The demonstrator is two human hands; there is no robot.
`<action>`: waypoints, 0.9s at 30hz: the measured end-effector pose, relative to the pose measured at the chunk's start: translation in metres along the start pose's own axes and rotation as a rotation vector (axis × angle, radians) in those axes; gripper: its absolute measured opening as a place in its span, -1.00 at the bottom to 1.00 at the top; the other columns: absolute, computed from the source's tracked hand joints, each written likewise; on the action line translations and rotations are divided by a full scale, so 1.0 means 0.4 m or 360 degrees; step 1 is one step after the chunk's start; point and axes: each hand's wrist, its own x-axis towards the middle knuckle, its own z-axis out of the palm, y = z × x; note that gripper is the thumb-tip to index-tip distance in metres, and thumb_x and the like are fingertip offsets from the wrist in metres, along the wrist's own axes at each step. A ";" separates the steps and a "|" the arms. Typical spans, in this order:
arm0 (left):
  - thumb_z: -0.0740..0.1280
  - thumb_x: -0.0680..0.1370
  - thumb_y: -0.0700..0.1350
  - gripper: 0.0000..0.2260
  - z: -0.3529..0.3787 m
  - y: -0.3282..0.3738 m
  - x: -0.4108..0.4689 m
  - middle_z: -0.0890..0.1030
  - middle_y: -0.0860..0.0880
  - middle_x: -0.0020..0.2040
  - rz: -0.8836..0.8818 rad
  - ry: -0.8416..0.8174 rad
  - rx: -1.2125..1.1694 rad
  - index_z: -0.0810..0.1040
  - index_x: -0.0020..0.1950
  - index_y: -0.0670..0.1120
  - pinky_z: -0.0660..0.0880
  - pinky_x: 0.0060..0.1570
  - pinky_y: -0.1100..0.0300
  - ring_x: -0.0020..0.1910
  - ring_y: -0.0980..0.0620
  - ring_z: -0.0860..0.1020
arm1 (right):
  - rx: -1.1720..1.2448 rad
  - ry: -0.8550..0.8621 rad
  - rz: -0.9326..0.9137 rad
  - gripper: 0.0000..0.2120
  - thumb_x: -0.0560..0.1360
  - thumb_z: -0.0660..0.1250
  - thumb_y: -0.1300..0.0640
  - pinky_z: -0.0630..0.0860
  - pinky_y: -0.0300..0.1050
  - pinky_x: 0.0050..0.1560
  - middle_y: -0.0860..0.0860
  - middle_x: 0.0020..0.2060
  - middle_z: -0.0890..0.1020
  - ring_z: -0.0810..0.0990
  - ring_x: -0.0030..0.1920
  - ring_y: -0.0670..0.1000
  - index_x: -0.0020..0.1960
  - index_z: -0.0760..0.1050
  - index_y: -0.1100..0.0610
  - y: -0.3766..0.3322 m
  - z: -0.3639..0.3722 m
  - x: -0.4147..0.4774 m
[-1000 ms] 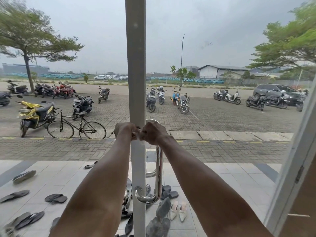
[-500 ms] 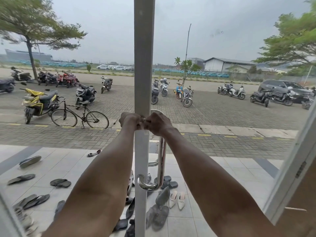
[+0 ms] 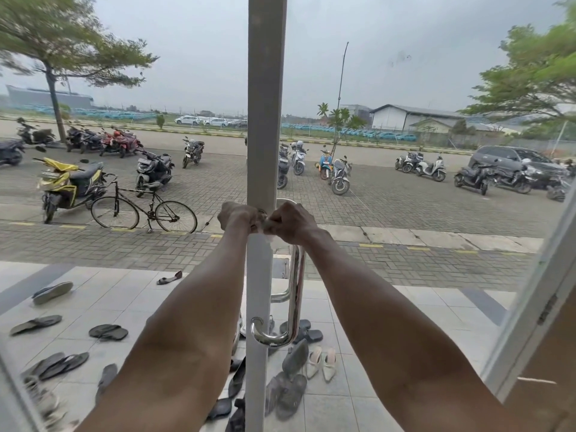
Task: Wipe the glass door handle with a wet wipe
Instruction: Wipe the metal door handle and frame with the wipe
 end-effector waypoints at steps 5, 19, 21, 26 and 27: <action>0.68 0.15 -0.36 -0.54 -0.008 -0.004 -0.015 0.69 -0.27 -0.14 0.0003 -0.0098 -0.0035 0.60 -0.04 -0.30 0.68 -0.26 -0.07 -0.29 -0.17 0.71 | 0.0103 0.0054 0.0002 -0.74 0.43 0.42 -0.08 0.25 -0.20 -0.43 0.04 -0.34 0.54 0.49 -0.30 0.02 -0.28 0.67 0.09 0.005 0.011 -0.016; 0.33 0.43 -0.24 -0.72 -0.067 -0.084 -0.046 0.73 -0.02 0.07 0.1625 -0.0212 0.1028 0.73 0.04 -0.02 0.60 0.13 0.08 0.03 -0.02 0.68 | 0.0351 0.0098 0.0060 -0.69 0.37 0.44 -0.16 0.46 -0.12 -0.25 0.00 -0.15 0.66 0.60 -0.18 -0.01 -0.14 0.67 0.09 0.016 0.010 -0.040; 0.29 0.40 -0.24 -0.64 -0.079 -0.093 -0.041 0.70 0.01 0.16 0.1724 -0.0235 0.1136 0.70 0.12 -0.02 0.59 0.16 0.09 0.07 -0.03 0.68 | 0.0359 0.0155 0.0039 -0.63 0.33 0.39 -0.23 0.44 -0.12 -0.26 -0.01 -0.23 0.67 0.60 -0.21 -0.02 -0.16 0.70 0.07 0.022 0.013 -0.052; 0.46 0.44 -0.25 -0.65 -0.083 -0.097 -0.030 0.65 -0.08 0.24 0.1971 -0.0223 0.1300 0.65 0.23 -0.14 0.55 0.23 0.06 0.16 -0.08 0.65 | 0.0215 0.0242 -0.0002 -0.78 0.40 0.47 -0.09 0.57 -0.02 -0.17 0.01 -0.23 0.72 0.64 -0.20 0.04 -0.07 0.70 0.03 0.058 0.039 -0.065; 0.48 0.44 -0.25 -0.65 -0.082 -0.095 -0.027 0.65 -0.10 0.24 0.1990 -0.0223 0.1326 0.65 0.23 -0.16 0.54 0.25 0.05 0.18 -0.08 0.64 | 0.0197 0.0257 0.0012 -0.75 0.39 0.47 -0.11 0.59 0.00 -0.15 0.02 -0.21 0.72 0.65 -0.18 0.06 -0.06 0.69 0.04 0.058 0.042 -0.064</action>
